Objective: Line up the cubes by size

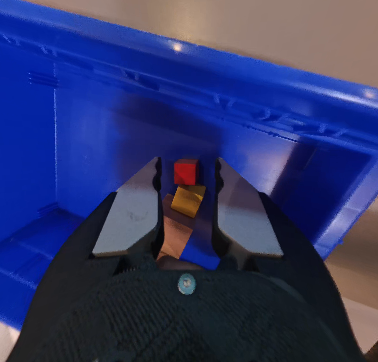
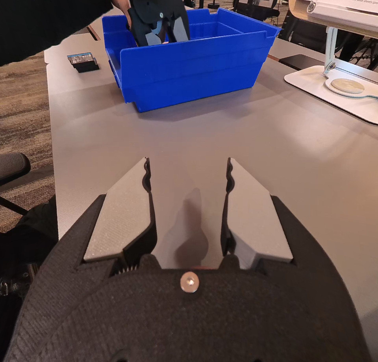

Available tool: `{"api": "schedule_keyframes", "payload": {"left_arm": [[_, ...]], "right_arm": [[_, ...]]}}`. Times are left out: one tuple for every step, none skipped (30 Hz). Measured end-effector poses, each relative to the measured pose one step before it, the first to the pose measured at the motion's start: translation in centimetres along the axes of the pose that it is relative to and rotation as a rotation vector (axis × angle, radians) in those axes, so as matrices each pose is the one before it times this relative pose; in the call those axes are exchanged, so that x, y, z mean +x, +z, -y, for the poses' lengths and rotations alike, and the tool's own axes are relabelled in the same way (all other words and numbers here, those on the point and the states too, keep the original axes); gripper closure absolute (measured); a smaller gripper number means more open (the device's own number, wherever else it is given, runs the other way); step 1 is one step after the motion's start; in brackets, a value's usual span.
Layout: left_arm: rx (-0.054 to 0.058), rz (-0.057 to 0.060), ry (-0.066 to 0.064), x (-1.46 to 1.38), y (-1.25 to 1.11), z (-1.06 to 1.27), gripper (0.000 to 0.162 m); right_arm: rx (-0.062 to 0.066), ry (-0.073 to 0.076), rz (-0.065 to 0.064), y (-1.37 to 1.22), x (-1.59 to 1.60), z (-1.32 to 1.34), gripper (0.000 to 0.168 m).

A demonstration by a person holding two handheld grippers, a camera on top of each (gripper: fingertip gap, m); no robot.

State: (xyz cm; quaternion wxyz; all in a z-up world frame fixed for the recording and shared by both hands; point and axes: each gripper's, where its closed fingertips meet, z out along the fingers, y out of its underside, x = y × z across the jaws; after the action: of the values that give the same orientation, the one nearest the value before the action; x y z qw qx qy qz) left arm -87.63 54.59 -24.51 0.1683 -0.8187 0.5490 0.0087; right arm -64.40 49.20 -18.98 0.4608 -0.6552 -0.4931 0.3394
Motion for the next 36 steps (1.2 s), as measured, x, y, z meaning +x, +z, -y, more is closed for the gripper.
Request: {"api": "schedule_keyframes", "payload": {"left_arm": [[0.0058,-0.0128,-0.0091,0.056,0.01,0.026,0.113],[-0.0003,-0.0018,-0.0065,-0.103,0.015,-0.063,0.113],[-0.0023,-0.0021,-0.0056,-0.057,-0.011,-0.098,0.112],[0.0001,-0.0065,-0.0052,0.03,0.006,-0.078,0.113],[0.0033,-0.0069,-0.0055,0.062,0.017,-0.019,0.113],[0.0049,-0.0042,-0.0055,0.016,0.006,0.0,0.113],[0.0053,-0.0034,-0.0049,0.01,0.006,0.003,0.113],[0.0049,-0.0055,-0.003,0.07,-0.004,0.0,0.112],[0.0031,-0.0077,-0.0006,0.101,-0.029,-0.054,0.11],[0.0028,-0.0027,-0.0003,0.023,-0.084,-0.064,0.11],[0.0049,0.001,-0.0013,-0.053,-0.15,-0.033,0.11],[0.0059,0.0009,-0.0023,-0.044,-0.242,-0.028,0.11],[0.0047,-0.0027,-0.0011,0.04,-0.309,-0.038,0.11],[0.0047,-0.0017,0.003,0.041,-0.35,-0.012,0.111],[0.0062,0.0062,0.0072,-0.055,-0.338,0.035,0.112],[0.0077,0.0106,0.0074,-0.132,-0.296,0.057,0.112],[0.0054,0.0029,0.0036,-0.05,-0.209,0.022,0.113],[0.0,-0.0015,-0.0001,-0.019,-0.115,-0.04,0.114],[-0.0049,0.0004,-0.0007,-0.079,-0.007,-0.119,0.114],[-0.0061,0.0027,0.0011,-0.12,0.069,-0.137,0.114],[-0.0044,0.0032,0.0017,-0.137,0.136,-0.113,0.114],[-0.0016,0.0037,0.0002,-0.164,0.179,-0.054,0.114],[0.0005,0.0062,-0.0028,-0.191,0.209,0.013,0.115],[-0.0009,0.0008,-0.0045,-0.085,0.217,0.049,0.115],[-0.0069,-0.0087,-0.0032,0.105,0.237,-0.001,0.116],[-0.0121,-0.0126,0.0007,0.2,0.273,-0.067,0.117],[-0.0142,-0.0134,0.004,0.23,0.322,-0.132,0.12],[-0.011,-0.0215,0.0048,0.36,0.306,-0.121,0.128],[0.0038,-0.0193,0.0037,0.287,0.127,0.099,0.139],[0.0131,0.0243,-0.0011,-0.396,-0.065,0.25,0.142],[-0.0031,0.0217,0.0063,-0.293,-0.065,-0.045,0.142],[0.0004,0.0206,0.0147,-0.105,-0.185,-0.034,0.143],[0.0132,0.0452,0.019,-0.324,-0.384,0.133,0.143],[0.0262,0.059,0.0186,-0.402,-0.649,0.301,0.142],[0.0405,0.0611,0.0124,-0.323,-0.863,0.509,0.142],[0.0538,0.0704,0.0053,-0.372,-1.044,0.699,0.142]], "right_arm": [[0.0008,0.0004,0.0003,-0.004,-0.003,0.007,0.096],[0.0003,0.0003,0.0005,-0.01,-0.016,0.0,0.096],[-0.0002,-0.0005,0.0,0.005,-0.01,0.0,0.096],[-0.0003,-0.0011,-0.0004,0.002,-0.008,-0.003,0.096],[-0.0003,-0.0013,-0.0004,0.001,-0.008,-0.003,0.096],[-0.0003,-0.0013,-0.0002,0.001,-0.01,-0.003,0.096],[-0.0003,-0.0012,0.0004,0.014,-0.021,-0.009,0.096],[-0.0004,-0.0008,0.0002,0.001,-0.019,-0.004,0.096],[-0.0002,-0.0002,-0.0004,-0.004,-0.002,-0.004,0.096],[0.0004,0.0,-0.0001,0.003,0.001,0.005,0.096],[0.0008,0.0002,0.0,-0.012,0.005,0.005,0.096],[0.0011,0.0002,0.0,-0.016,-0.005,0.017,0.096],[0.001,0.0004,-0.0002,-0.011,0.005,0.007,0.096],[0.0003,0.0007,0.0001,0.005,0.004,0.005,0.096],[-0.0005,0.0011,0.0002,0.002,0.009,-0.006,0.096],[-0.0009,0.0012,0.0002,0.014,0.015,-0.016,0.096],[-0.0016,0.0013,0.0002,0.018,0.011,-0.022,0.096],[-0.0024,0.0013,0.0007,0.022,0.001,-0.03,0.096],[-0.003,0.0006,0.0005,0.036,0.003,-0.031,0.096],[-0.0025,-0.001,-0.0001,0.031,-0.016,-0.038,0.096],[-0.0017,-0.0023,-0.0012,0.019,-0.007,-0.023,0.096],[-0.0008,-0.0024,-0.0015,0.004,0.004,-0.007,0.096],[-0.0003,-0.0016,-0.0006,0.011,-0.016,-0.01,0.096],[-0.0004,-0.0004,-0.0002,0.006,0.002,-0.003,0.096],[-0.0009,0.0008,0.0,0.008,0.011,-0.007,0.096],[-0.0003,0.0017,-0.0003,0.001,0.024,-0.014,0.096],[0.0009,0.002,-0.0001,-0.007,0.022,0.017,0.096],[0.0009,0.0019,0.0002,-0.01,0.03,0.006,0.096],[0.0014,0.0016,0.0004,-0.015,0.011,0.021,0.096],[0.0022,0.0009,0.0004,-0.03,0.012,0.024,0.096],[0.0022,0.0001,0.0005,-0.018,-0.008,0.028,0.096],[0.0016,-0.0007,0.0004,-0.024,-0.011,0.02,0.096],[0.0017,-0.0013,0.0006,-0.027,-0.02,0.02,0.096],[0.0017,-0.0015,0.0007,-0.03,-0.019,0.03,0.096],[0.001,-0.0013,0.0012,-0.022,-0.031,0.014,0.096],[-0.0001,-0.0018,0.0012,-0.029,-0.037,-0.012,0.096]]}}
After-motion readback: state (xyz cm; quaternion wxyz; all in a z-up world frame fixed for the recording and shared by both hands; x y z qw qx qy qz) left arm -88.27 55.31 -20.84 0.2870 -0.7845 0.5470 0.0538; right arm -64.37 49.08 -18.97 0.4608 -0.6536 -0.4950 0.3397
